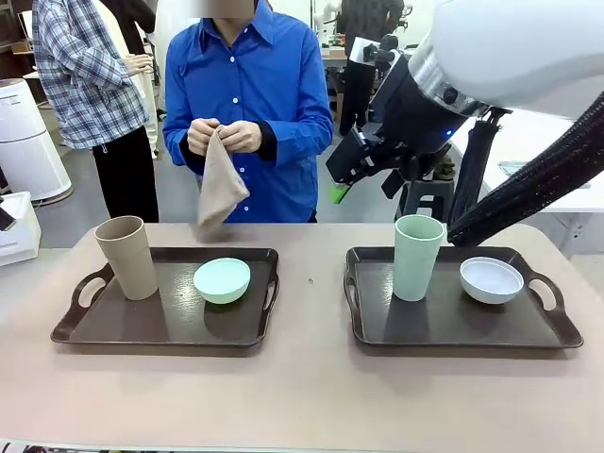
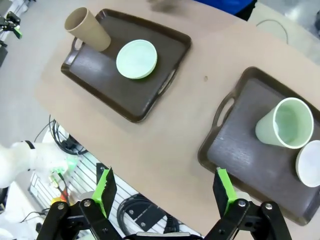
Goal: Set up a tray with a mat and arrange the tableware.
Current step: Pick up the Picnic Bowl and Reusable plastic cup from the Handle tray in front of the human's position and hold them in the air.
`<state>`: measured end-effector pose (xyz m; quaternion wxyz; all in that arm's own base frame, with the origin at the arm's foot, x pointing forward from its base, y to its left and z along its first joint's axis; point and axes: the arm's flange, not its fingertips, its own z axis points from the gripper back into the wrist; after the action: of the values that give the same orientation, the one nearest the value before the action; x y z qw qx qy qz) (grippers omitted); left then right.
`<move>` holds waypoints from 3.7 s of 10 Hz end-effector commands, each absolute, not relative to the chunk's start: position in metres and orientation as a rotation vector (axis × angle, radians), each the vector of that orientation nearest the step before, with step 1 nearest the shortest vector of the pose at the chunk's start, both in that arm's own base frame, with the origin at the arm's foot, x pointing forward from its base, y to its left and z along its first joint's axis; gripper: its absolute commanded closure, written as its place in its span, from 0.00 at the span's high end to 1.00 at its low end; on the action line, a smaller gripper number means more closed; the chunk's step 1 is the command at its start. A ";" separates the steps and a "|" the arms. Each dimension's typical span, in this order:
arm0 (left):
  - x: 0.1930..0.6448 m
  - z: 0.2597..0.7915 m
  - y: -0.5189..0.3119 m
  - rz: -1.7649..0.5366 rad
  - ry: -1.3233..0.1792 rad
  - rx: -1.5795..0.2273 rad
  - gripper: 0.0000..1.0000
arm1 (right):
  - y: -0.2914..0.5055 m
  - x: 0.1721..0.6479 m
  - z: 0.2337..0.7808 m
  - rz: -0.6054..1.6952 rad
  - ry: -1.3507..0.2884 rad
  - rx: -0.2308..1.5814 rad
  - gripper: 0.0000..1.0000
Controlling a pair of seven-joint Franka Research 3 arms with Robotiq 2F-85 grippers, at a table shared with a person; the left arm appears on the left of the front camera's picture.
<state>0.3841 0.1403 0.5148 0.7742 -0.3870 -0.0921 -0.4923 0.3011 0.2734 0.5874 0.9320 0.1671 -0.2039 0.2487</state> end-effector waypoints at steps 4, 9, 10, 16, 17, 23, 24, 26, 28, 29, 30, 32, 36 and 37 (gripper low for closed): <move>0.434 0.484 0.125 -1.456 -0.359 -0.579 1.00 | 0.361 0.346 0.563 0.510 -0.359 0.336 1.00; 0.473 0.437 0.154 -1.534 -0.569 -0.603 1.00 | 0.463 0.385 0.527 0.346 -0.282 0.235 1.00; 0.478 0.426 0.157 -1.484 -0.599 -0.662 1.00 | 0.477 0.390 0.516 0.303 -0.283 0.200 1.00; 0.505 0.385 0.160 -1.478 -0.626 -0.780 1.00 | 0.511 0.432 0.458 0.221 -0.261 0.158 1.00; 0.509 0.379 0.151 -1.498 -0.597 -0.817 1.00 | 0.513 0.438 0.449 0.218 -0.241 0.160 1.00; 0.501 0.381 0.149 -1.449 -0.596 -0.769 1.00 | 0.504 0.433 0.450 0.242 -0.246 0.178 1.00; 0.503 0.378 0.152 -1.456 -0.595 -0.789 1.00 | 0.506 0.438 0.449 0.262 -0.248 0.180 1.00; 0.504 0.371 0.146 -1.442 -0.694 -0.778 1.00 | 0.514 0.442 0.425 0.269 -0.258 0.170 1.00; 0.498 0.366 0.140 -1.451 -0.746 -0.740 1.00 | 0.516 0.440 0.419 0.270 -0.278 0.132 1.00; 0.497 0.359 0.133 -1.454 -0.750 -0.746 1.00 | 0.516 0.442 0.412 0.265 -0.278 0.120 1.00; 0.499 0.349 0.121 -1.459 -0.745 -0.745 1.00 | 0.515 0.443 0.402 0.256 -0.270 0.120 1.00; 0.504 0.334 0.102 -1.466 -0.749 -0.760 1.00 | 0.517 0.444 0.386 0.260 -0.270 0.116 1.00; 0.509 0.329 0.092 -1.480 -0.761 -0.788 1.00 | 0.520 0.449 0.361 0.276 -0.274 0.134 1.00; 0.512 0.327 0.087 -1.490 -0.758 -0.795 1.00 | 0.524 0.451 0.352 0.287 -0.269 0.128 1.00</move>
<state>0.5073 0.0923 0.3314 0.6155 -0.3481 -0.3065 -0.6372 0.4508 0.5199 0.3609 0.9812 0.0723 -0.1119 0.1397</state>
